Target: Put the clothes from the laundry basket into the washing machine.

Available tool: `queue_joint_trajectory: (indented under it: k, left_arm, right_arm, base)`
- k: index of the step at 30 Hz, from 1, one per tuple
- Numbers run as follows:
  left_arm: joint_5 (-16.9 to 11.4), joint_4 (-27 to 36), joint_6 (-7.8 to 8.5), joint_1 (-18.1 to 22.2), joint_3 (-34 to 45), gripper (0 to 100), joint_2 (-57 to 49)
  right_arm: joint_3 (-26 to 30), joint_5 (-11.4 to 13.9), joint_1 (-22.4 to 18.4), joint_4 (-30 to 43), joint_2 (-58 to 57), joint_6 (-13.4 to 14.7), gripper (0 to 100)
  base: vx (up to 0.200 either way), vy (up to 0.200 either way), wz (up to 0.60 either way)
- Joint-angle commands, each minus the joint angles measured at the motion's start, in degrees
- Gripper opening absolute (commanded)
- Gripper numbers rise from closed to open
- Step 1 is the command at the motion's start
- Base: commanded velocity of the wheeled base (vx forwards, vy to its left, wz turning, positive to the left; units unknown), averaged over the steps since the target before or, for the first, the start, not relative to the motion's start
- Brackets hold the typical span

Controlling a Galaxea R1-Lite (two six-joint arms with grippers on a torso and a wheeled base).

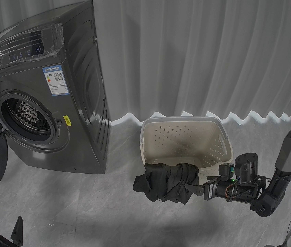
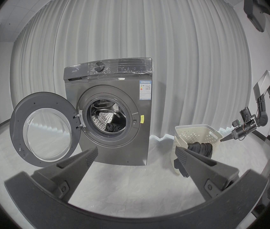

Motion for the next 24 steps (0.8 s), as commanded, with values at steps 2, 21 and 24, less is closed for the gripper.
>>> queue_joint_trajectory:
  k: [2, 21, 24]
  left_arm:
    - [0.0, 0.0, -0.01, 0.1, 0.9, 100, -0.8]
    - [0.1, 0.0, -0.01, 0.1, 0.9, 100, -0.8]
    - [0.0, 0.0, 0.08, 0.1, 0.9, 100, -0.8]
  right_arm:
    - [-3.7, -2.2, -0.1, -0.6, 5.9, -0.1, 100]
    - [-7.7, -3.9, -1.4, -7.1, 13.4, -0.6, 100]
    - [-8.9, -3.9, -1.8, -7.2, 15.1, -0.6, 100]
  base:
    - [0.000, 0.000, 0.00]
    - [0.000, 0.000, 0.00]
    - [0.000, 0.000, 0.00]
